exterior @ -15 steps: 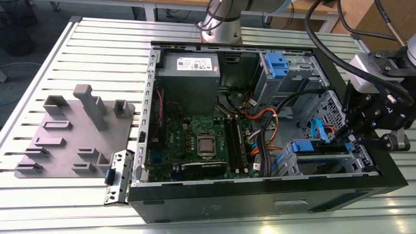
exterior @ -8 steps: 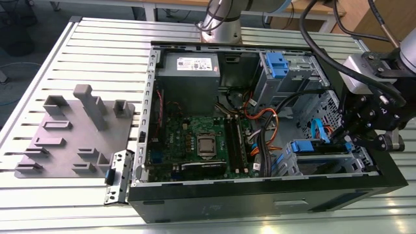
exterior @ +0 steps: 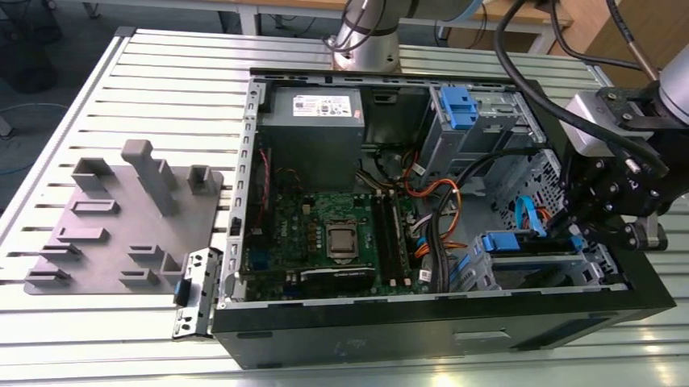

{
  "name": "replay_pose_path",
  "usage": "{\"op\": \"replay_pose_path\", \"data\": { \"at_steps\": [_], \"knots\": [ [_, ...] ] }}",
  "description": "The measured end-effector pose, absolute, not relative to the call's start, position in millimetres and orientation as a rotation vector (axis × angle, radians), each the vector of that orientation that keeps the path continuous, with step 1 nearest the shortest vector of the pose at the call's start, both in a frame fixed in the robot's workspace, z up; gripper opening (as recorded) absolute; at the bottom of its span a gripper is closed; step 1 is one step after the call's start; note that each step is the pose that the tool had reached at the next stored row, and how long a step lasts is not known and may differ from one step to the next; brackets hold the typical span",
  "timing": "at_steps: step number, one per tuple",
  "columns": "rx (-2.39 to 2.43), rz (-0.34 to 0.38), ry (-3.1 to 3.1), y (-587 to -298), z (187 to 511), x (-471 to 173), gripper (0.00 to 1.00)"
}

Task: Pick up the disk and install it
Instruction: 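Insert the second disk wire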

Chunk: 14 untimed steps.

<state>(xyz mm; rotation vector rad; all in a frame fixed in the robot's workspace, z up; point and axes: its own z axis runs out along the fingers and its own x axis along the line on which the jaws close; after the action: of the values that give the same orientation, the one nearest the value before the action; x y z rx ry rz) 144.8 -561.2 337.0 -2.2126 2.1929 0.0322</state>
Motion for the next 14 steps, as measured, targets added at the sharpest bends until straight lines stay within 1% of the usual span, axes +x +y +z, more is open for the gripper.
{"op": "replay_pose_path", "data": {
  "at_steps": [14],
  "knots": [
    [-2.213,0.031,2.193,-561.3,331.4,144.8,0.16]
  ]
}}
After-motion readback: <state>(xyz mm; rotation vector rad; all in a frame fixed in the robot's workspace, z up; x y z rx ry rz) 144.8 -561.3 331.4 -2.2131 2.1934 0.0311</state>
